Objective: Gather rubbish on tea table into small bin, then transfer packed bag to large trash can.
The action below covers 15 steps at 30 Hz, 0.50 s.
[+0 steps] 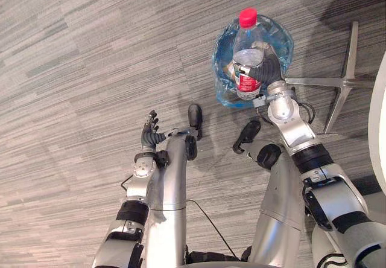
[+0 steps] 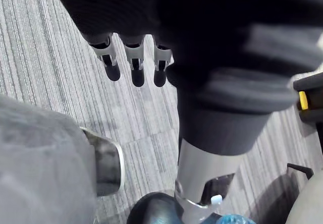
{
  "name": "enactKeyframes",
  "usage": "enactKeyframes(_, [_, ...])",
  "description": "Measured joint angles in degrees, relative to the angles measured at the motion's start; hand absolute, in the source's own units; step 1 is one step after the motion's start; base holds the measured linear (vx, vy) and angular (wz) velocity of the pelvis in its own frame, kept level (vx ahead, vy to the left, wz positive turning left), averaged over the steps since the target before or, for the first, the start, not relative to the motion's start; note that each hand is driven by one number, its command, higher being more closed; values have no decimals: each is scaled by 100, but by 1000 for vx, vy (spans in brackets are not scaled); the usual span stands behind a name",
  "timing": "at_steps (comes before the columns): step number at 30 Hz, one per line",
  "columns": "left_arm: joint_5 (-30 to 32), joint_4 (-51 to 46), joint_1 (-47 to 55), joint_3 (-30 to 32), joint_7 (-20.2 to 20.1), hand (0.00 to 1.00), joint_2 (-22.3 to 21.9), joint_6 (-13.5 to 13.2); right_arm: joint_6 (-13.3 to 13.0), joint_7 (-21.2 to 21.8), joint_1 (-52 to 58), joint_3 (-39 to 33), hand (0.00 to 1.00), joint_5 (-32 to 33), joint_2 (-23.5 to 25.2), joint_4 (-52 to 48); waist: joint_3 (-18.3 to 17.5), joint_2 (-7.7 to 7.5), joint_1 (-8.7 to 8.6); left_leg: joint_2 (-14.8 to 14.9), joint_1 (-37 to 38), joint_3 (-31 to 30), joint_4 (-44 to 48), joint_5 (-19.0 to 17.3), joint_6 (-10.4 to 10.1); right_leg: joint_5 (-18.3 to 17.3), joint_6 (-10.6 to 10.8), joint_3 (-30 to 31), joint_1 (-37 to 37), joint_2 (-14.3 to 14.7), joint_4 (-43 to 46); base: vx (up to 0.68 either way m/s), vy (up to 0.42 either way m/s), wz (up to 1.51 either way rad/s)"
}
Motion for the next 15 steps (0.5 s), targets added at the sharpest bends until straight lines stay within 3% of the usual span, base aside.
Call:
enactKeyframes(7, [-39,-15,-11,3,3,0,-4,-6,-1,-127,-1,-271,0,-32,91,34,-9,-18,-21,-4,-7,-61,-151,116,-45,2,-4,-88,1,10,-52,-47,11,5])
enactKeyframes(15, [-37,-16,3,67,2,0,-45,-8,-7,-142,427,-302,0,-717,252,-161,-51,-93,-45,41,129,-130,-276,206,-97,-10,18,-159,140,94,-135,-53,6,-1])
